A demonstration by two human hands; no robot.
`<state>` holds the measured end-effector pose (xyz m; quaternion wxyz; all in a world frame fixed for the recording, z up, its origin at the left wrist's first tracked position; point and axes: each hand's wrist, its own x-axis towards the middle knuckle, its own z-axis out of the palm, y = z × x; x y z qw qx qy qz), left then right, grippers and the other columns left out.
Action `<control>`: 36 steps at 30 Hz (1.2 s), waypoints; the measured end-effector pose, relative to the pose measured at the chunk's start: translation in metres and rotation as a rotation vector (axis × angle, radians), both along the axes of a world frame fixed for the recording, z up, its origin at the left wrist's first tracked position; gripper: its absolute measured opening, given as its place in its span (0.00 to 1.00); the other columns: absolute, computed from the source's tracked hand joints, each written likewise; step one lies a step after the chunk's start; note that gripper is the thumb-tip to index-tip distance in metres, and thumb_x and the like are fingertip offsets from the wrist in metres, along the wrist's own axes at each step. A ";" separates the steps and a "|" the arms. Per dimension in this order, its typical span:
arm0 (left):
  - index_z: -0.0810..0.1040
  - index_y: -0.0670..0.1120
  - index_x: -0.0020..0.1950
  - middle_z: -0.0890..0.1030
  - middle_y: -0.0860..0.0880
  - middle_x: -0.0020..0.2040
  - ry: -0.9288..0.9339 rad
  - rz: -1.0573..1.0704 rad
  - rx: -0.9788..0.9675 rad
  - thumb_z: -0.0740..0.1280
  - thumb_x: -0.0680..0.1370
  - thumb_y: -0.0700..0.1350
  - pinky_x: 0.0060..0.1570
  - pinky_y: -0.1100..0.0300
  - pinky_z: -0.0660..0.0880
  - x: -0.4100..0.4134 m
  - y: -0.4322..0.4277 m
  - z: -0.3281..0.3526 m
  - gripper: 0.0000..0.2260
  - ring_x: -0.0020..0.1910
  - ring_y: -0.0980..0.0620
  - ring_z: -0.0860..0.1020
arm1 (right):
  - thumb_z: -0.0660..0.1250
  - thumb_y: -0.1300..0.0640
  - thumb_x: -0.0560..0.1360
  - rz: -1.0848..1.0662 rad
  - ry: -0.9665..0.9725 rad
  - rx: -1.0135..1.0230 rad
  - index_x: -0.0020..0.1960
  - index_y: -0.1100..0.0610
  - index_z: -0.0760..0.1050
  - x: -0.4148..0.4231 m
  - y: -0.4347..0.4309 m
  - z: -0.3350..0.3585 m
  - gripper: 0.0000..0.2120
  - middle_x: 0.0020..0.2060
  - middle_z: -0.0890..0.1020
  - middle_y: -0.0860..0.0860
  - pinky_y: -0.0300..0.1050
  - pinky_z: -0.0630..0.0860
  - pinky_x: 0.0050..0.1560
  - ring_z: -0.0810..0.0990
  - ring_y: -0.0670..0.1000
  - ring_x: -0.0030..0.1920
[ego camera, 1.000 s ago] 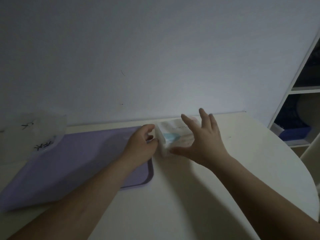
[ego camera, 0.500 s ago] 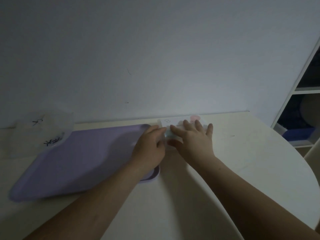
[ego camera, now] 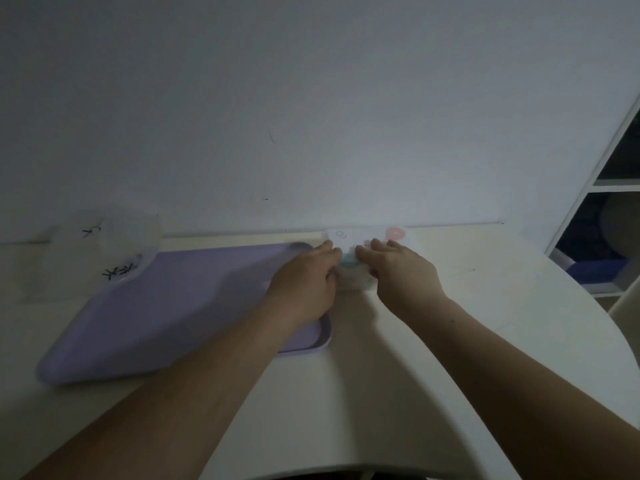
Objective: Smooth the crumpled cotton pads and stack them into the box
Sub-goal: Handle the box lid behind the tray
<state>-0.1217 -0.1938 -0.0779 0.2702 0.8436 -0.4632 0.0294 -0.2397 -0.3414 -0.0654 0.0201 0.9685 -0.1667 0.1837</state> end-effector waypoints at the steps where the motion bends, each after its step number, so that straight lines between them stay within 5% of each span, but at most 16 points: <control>1: 0.69 0.52 0.79 0.64 0.51 0.82 0.017 -0.025 0.027 0.64 0.82 0.44 0.75 0.55 0.66 0.002 0.003 0.001 0.24 0.79 0.50 0.66 | 0.63 0.63 0.79 -0.007 -0.001 -0.014 0.69 0.48 0.75 0.003 0.006 0.003 0.21 0.59 0.79 0.49 0.43 0.68 0.51 0.77 0.55 0.61; 5: 0.68 0.53 0.78 0.62 0.49 0.82 0.045 0.027 0.084 0.65 0.74 0.51 0.75 0.53 0.67 0.025 0.040 0.007 0.31 0.81 0.49 0.61 | 0.69 0.60 0.77 0.070 -0.056 -0.005 0.71 0.54 0.76 0.030 0.045 0.012 0.23 0.72 0.76 0.59 0.58 0.66 0.74 0.71 0.62 0.74; 8: 0.73 0.51 0.75 0.57 0.46 0.84 -0.032 0.247 0.140 0.68 0.78 0.52 0.78 0.52 0.61 0.048 0.081 0.018 0.25 0.83 0.45 0.56 | 0.65 0.60 0.79 0.195 -0.043 0.162 0.73 0.52 0.76 0.057 0.087 0.022 0.23 0.77 0.72 0.55 0.53 0.66 0.76 0.67 0.57 0.78; 13: 0.71 0.55 0.73 0.40 0.40 0.84 0.005 0.667 0.339 0.66 0.77 0.54 0.77 0.34 0.40 0.089 0.167 0.032 0.23 0.82 0.36 0.35 | 0.64 0.58 0.82 0.392 0.046 0.500 0.69 0.53 0.79 0.103 0.161 0.031 0.16 0.72 0.76 0.52 0.47 0.69 0.73 0.74 0.54 0.72; 15: 0.70 0.56 0.73 0.43 0.40 0.84 0.133 0.730 0.380 0.67 0.76 0.57 0.78 0.32 0.45 0.103 0.192 0.024 0.25 0.82 0.35 0.38 | 0.63 0.58 0.83 0.408 0.085 0.563 0.68 0.54 0.80 0.113 0.177 0.028 0.15 0.71 0.77 0.52 0.46 0.68 0.74 0.74 0.53 0.72; 19: 0.73 0.50 0.63 0.66 0.43 0.73 0.267 0.683 0.495 0.63 0.66 0.71 0.69 0.40 0.69 0.113 0.218 0.006 0.34 0.73 0.37 0.67 | 0.64 0.56 0.83 0.408 0.104 0.620 0.64 0.52 0.82 0.120 0.188 0.020 0.13 0.67 0.80 0.51 0.45 0.71 0.71 0.77 0.53 0.69; 21: 0.72 0.48 0.70 0.68 0.44 0.73 0.258 0.708 0.433 0.62 0.68 0.69 0.68 0.42 0.71 0.114 0.219 0.002 0.36 0.72 0.39 0.69 | 0.64 0.56 0.83 0.393 0.116 0.645 0.64 0.52 0.82 0.121 0.185 0.017 0.13 0.66 0.81 0.50 0.43 0.72 0.68 0.78 0.53 0.67; 24: 0.69 0.45 0.75 0.69 0.45 0.74 0.098 0.736 0.298 0.62 0.80 0.54 0.70 0.43 0.68 0.103 0.207 0.019 0.25 0.74 0.41 0.67 | 0.65 0.57 0.82 0.369 0.057 0.707 0.71 0.52 0.78 0.125 0.177 0.016 0.17 0.68 0.81 0.51 0.43 0.72 0.67 0.79 0.52 0.67; 28: 0.77 0.46 0.70 0.78 0.49 0.69 0.103 0.467 -0.180 0.64 0.82 0.44 0.69 0.55 0.71 0.076 0.171 0.051 0.17 0.68 0.49 0.75 | 0.75 0.55 0.77 0.352 -0.067 0.850 0.83 0.46 0.56 0.117 0.163 0.028 0.42 0.73 0.71 0.49 0.47 0.75 0.64 0.77 0.52 0.67; 31: 0.80 0.51 0.67 0.80 0.58 0.64 0.201 0.298 -0.407 0.66 0.80 0.40 0.59 0.76 0.68 0.043 0.142 0.083 0.16 0.62 0.61 0.76 | 0.82 0.47 0.69 0.408 -0.141 0.764 0.85 0.46 0.50 0.106 0.149 0.043 0.55 0.78 0.66 0.48 0.51 0.72 0.72 0.72 0.50 0.73; 33: 0.80 0.52 0.67 0.80 0.60 0.63 0.291 0.181 -0.482 0.67 0.80 0.38 0.52 0.83 0.66 0.023 0.125 0.103 0.17 0.61 0.65 0.76 | 0.78 0.39 0.68 0.401 -0.273 0.717 0.82 0.46 0.59 0.093 0.137 0.053 0.48 0.75 0.72 0.47 0.52 0.74 0.71 0.75 0.49 0.71; 36: 0.80 0.53 0.67 0.81 0.60 0.64 0.336 0.037 -0.531 0.69 0.79 0.37 0.59 0.74 0.72 -0.001 0.100 0.120 0.18 0.63 0.64 0.77 | 0.72 0.50 0.77 0.299 -0.489 0.661 0.67 0.51 0.77 0.068 0.108 0.070 0.20 0.60 0.84 0.46 0.51 0.79 0.64 0.81 0.48 0.61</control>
